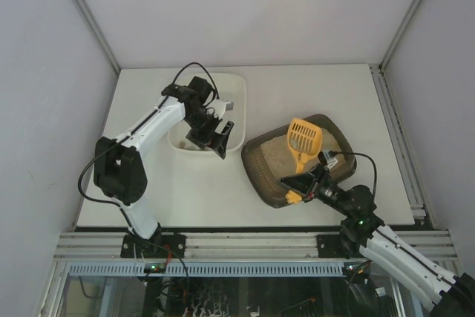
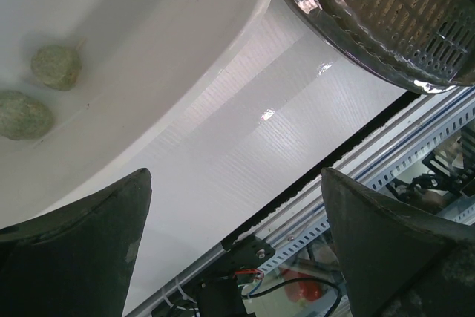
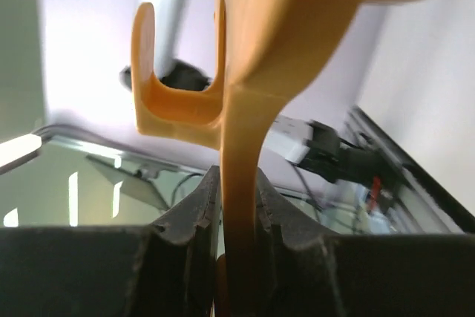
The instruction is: Clean the litter box
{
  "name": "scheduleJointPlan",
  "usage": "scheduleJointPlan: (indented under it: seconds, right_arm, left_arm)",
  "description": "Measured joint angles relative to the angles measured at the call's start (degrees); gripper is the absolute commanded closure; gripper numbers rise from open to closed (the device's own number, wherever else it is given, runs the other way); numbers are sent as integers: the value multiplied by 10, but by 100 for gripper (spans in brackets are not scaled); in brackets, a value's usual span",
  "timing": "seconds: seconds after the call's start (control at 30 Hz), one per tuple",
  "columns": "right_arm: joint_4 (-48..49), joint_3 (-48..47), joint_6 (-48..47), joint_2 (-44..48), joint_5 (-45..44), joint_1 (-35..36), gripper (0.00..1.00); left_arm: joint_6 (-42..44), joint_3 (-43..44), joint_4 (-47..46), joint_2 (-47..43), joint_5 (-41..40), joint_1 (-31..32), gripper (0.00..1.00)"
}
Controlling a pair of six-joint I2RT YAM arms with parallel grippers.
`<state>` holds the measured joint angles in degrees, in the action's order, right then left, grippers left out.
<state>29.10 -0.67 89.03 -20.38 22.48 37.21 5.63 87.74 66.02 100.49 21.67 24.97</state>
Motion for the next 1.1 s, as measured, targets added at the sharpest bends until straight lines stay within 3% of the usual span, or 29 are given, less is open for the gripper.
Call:
scheduleJointPlan:
  seconds: [0.2,0.4,0.5,0.7,0.9,1.0,1.1]
  right_arm:
    - [165,0,42,8,-16,0,100]
    - [153,0,31,14,-8,1,100]
    - [50,-9,-5,21,-6,3,100]
    - [-315,-164,-148,19,-93,28,100]
    - [-447,-245,-236,9,-178,35,100]
    - [-533,-292,-275,-57,-209,40,100]
    - [-537,-309,-307,-98,-192,47,100]
  left_arm:
    - [0,0,-1,0,0,0,0]
    - [0,0,-1,1,1,0,0]
    - [0,0,0,2,1,0,0]
    - [0,0,-1,3,1,0,0]
    - [0,0,0,3,1,0,0]
    - [0,0,0,3,1,0,0]
    - [0,0,0,3,1,-1,0]
